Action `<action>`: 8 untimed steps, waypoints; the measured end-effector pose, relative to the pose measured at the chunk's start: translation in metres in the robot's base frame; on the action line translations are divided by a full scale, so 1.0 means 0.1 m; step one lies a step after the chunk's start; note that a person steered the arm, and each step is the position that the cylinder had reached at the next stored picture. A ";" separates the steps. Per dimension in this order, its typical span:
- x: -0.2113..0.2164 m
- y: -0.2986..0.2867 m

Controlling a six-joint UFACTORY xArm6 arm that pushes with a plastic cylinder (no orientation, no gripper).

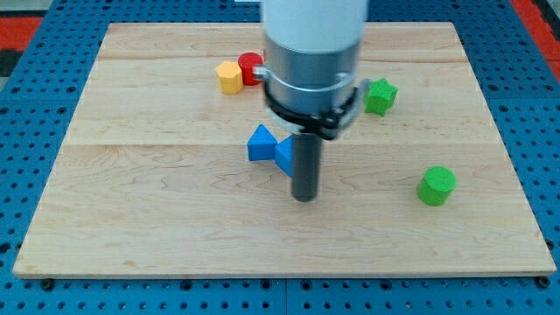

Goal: Push green circle towards blue cube

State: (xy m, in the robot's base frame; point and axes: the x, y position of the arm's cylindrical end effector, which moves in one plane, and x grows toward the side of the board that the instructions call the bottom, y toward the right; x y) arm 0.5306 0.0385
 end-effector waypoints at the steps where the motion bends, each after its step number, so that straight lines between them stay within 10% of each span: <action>1: 0.18 0.57; 4: 0.08 2.02; 8: -0.03 1.47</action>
State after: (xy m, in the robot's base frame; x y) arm 0.5273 0.1851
